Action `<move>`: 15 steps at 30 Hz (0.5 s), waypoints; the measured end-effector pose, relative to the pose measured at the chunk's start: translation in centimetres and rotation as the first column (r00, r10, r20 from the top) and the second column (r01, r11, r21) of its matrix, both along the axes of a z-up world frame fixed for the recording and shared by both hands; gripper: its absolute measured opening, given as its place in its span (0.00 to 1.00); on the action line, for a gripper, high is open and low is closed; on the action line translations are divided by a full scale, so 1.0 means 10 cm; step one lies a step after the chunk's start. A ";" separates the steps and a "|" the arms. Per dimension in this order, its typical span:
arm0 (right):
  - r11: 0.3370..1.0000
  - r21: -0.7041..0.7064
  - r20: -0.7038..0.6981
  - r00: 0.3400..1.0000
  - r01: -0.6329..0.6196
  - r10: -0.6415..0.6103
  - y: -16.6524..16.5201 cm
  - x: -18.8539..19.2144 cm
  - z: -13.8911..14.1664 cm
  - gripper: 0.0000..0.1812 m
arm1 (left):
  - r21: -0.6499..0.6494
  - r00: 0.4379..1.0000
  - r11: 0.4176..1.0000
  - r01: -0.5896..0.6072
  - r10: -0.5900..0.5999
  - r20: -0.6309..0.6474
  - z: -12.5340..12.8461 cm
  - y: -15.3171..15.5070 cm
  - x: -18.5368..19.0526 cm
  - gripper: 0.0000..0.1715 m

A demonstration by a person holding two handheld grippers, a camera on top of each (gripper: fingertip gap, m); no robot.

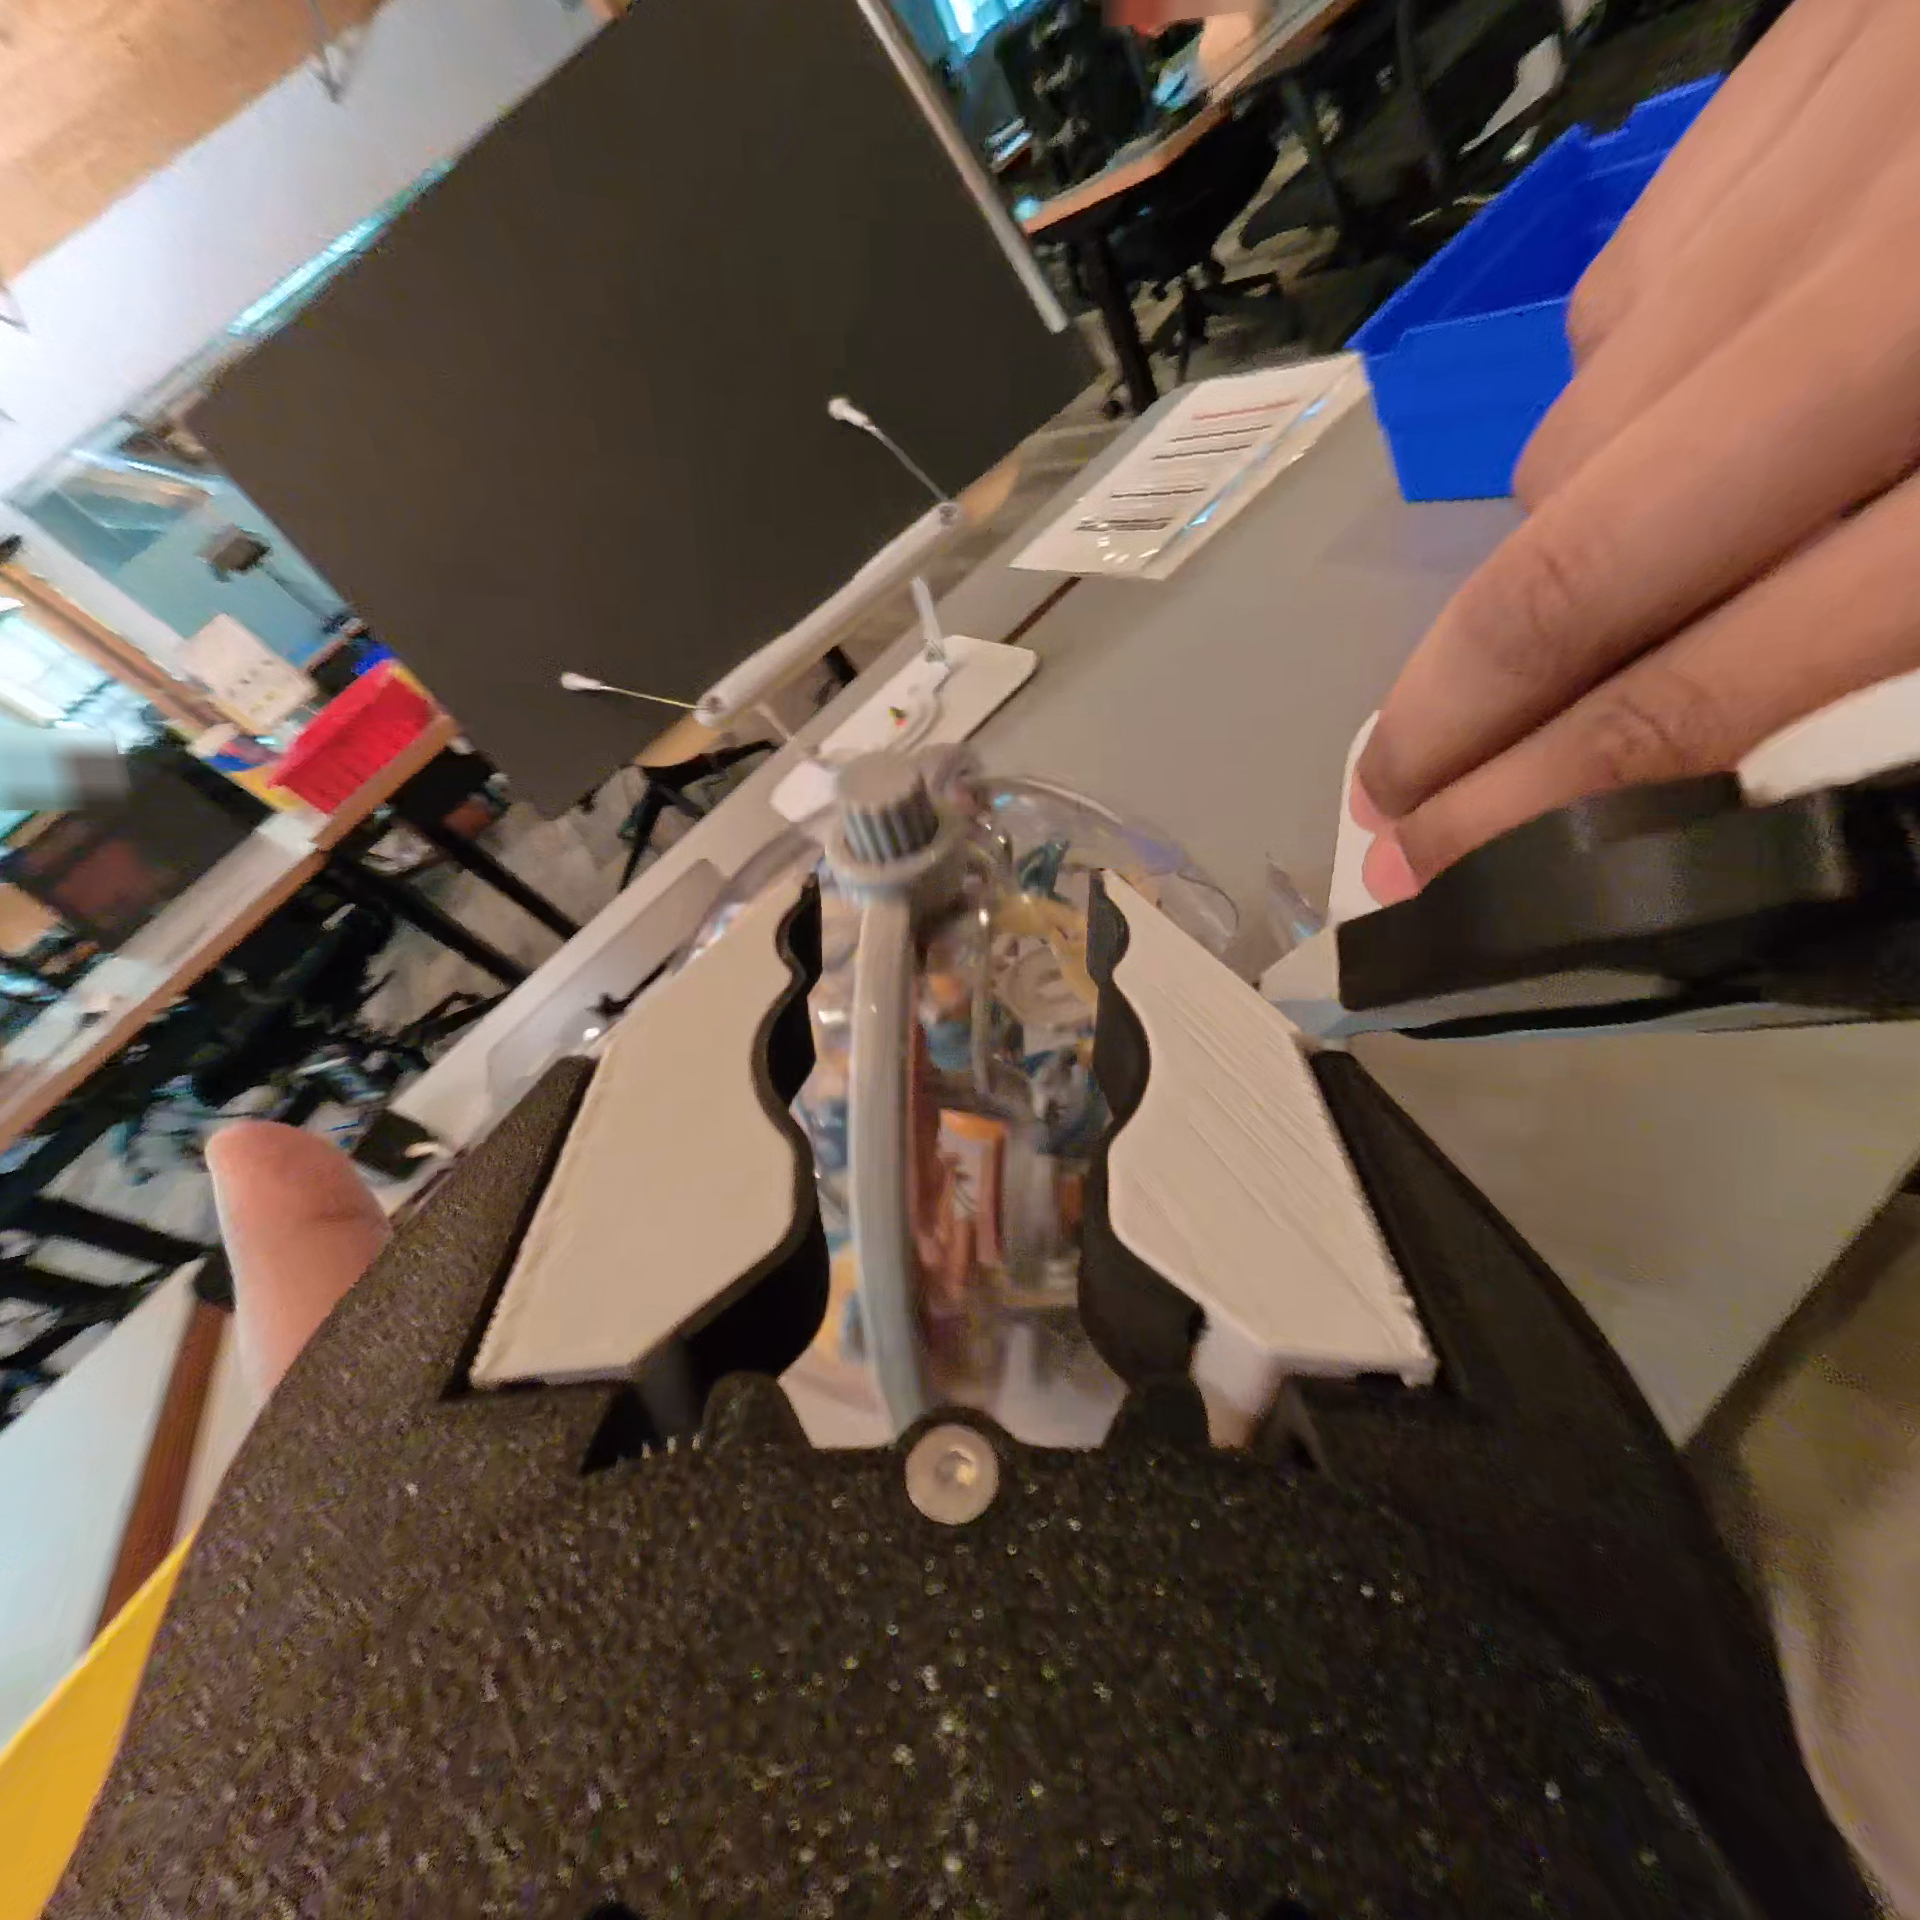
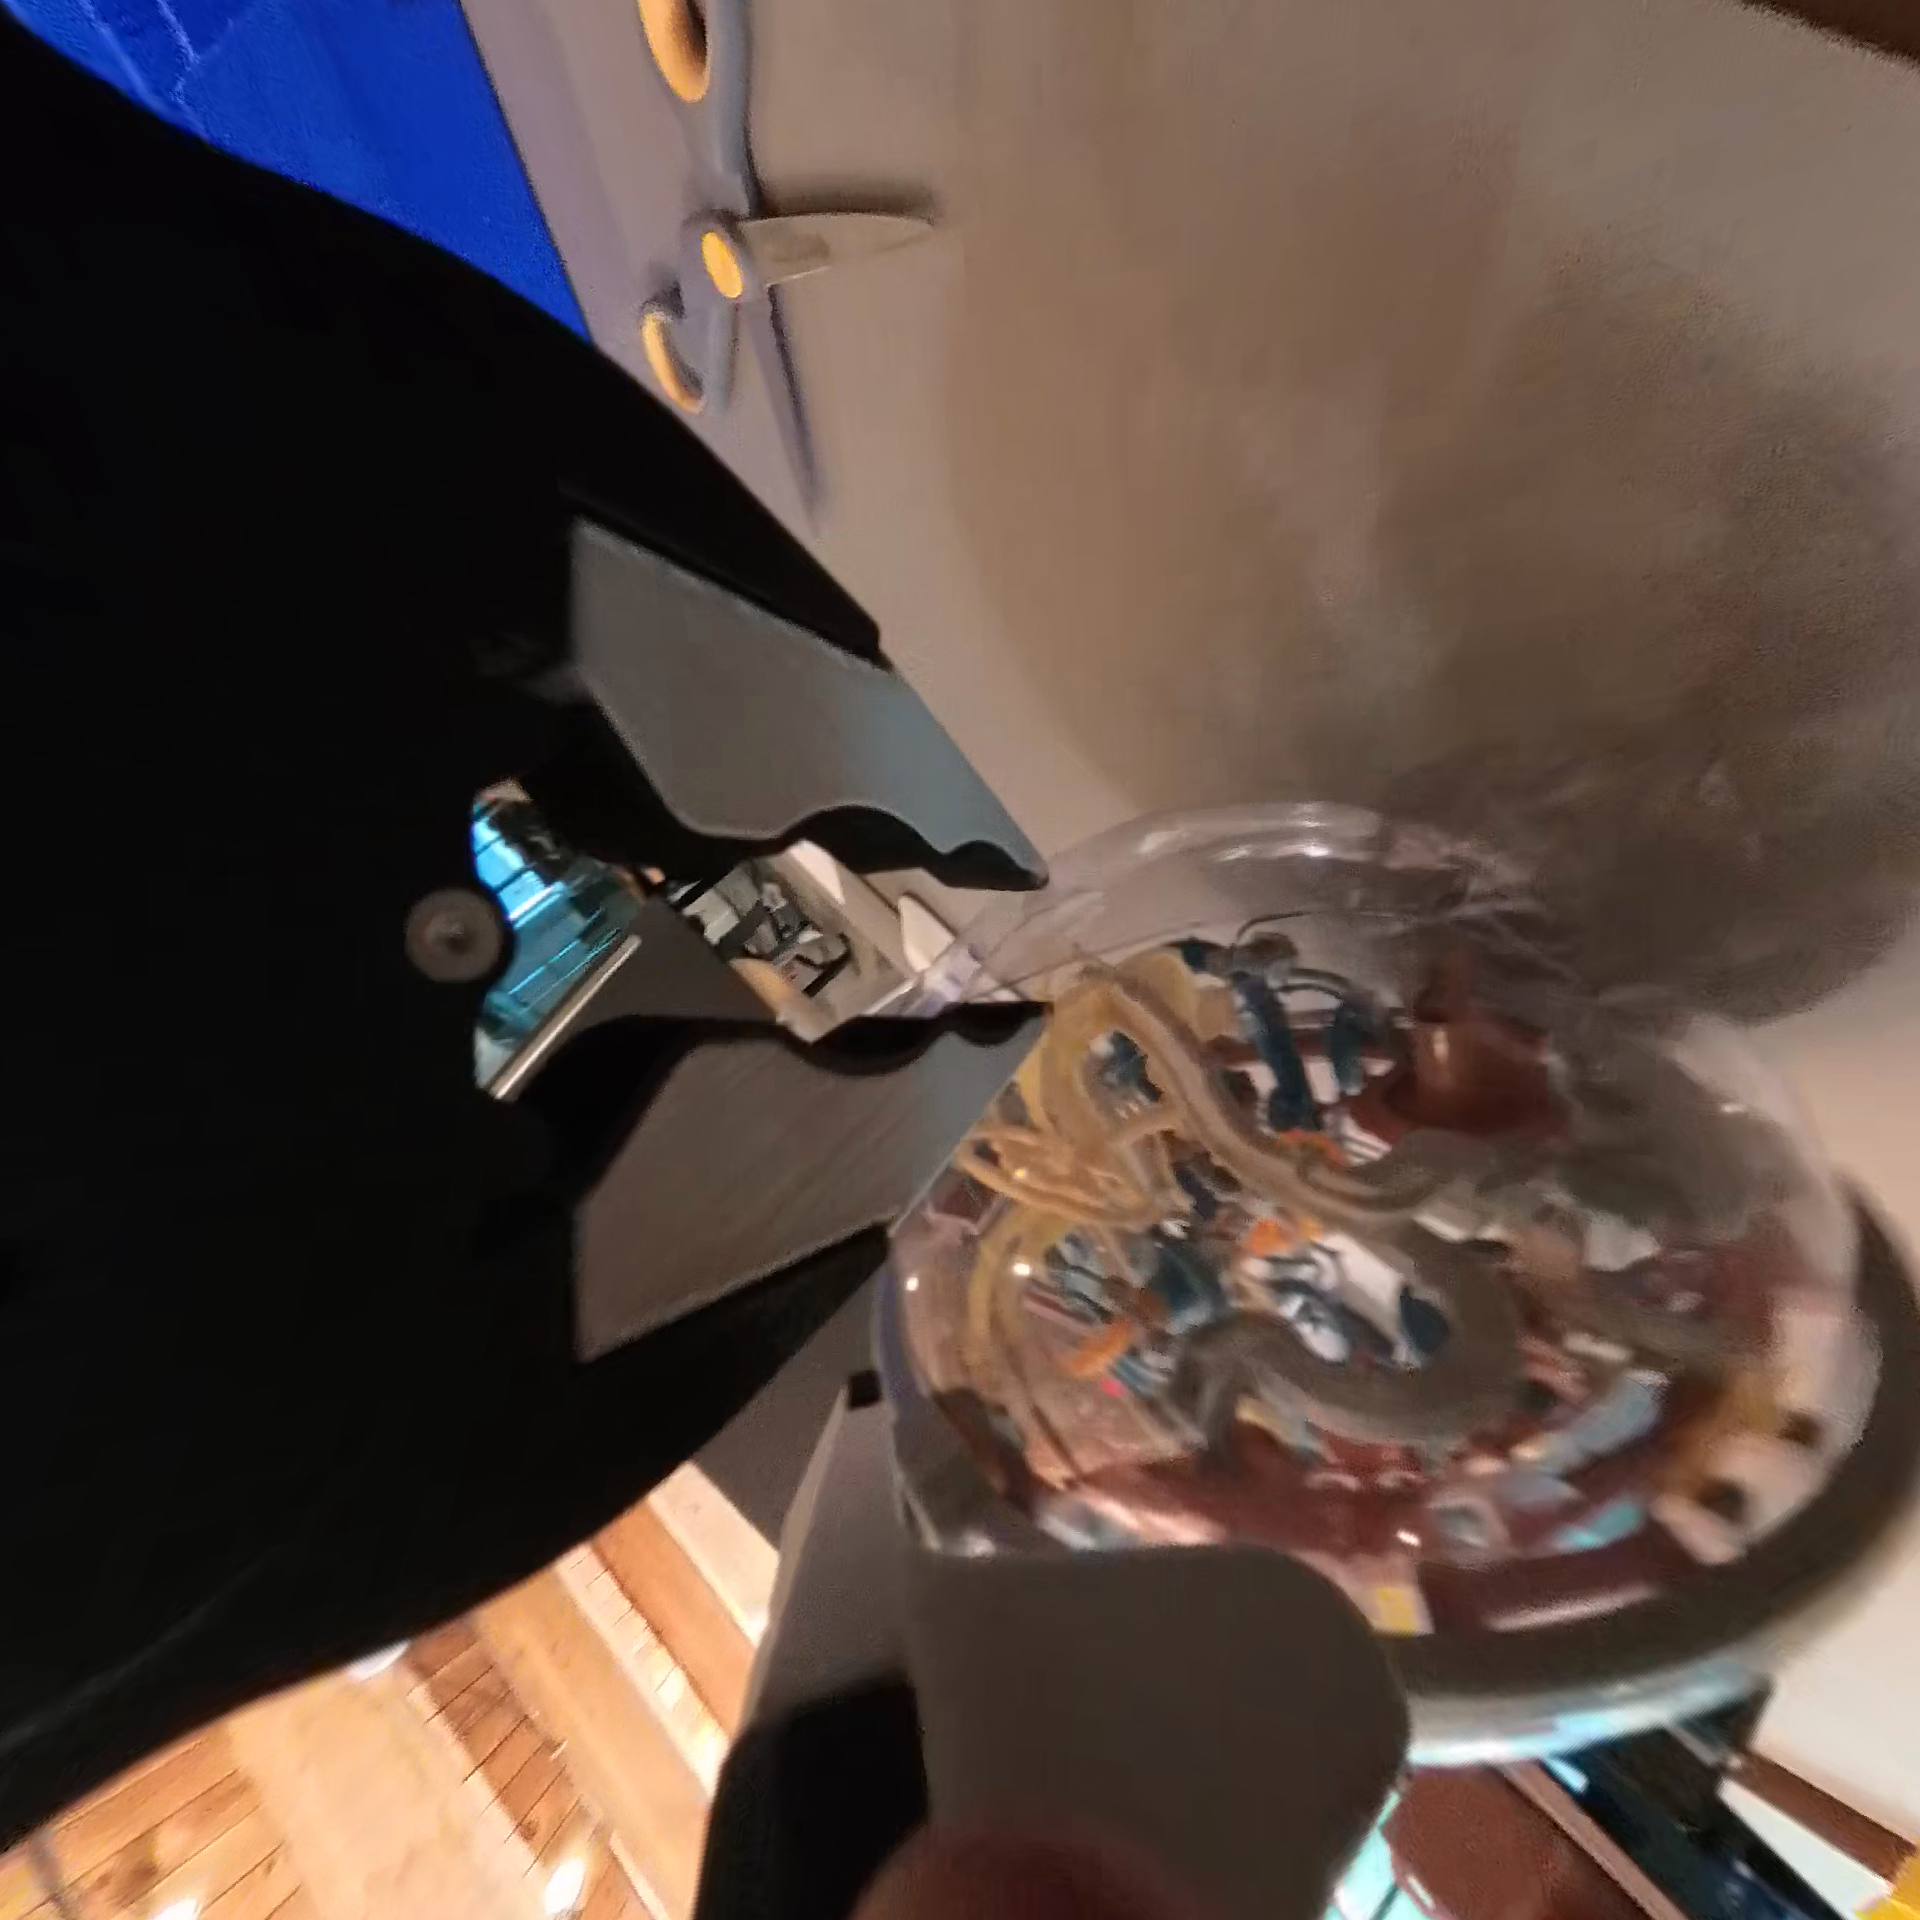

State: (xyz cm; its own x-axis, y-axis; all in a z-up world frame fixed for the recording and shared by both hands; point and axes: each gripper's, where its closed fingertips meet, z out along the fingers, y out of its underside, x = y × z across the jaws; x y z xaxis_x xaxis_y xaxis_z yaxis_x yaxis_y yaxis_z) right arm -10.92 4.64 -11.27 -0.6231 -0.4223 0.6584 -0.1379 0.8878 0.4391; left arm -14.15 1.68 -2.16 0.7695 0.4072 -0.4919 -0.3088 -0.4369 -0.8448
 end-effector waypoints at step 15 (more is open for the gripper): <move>1.000 -0.003 -0.059 0.998 0.001 -0.002 -0.07 -0.03 0.00 0.08 | 0.284 0.958 0.953 -0.102 0.017 0.288 -0.04 -0.32 -0.45 0.51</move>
State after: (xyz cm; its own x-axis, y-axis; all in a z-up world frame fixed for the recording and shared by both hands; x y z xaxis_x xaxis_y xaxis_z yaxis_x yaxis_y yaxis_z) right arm -11.25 3.93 -11.25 -0.5836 -0.4193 0.6954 -0.1105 0.8894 0.4436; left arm -18.60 -1.48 -2.52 0.8278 0.5495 -0.1133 -0.0236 -0.1677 -0.9856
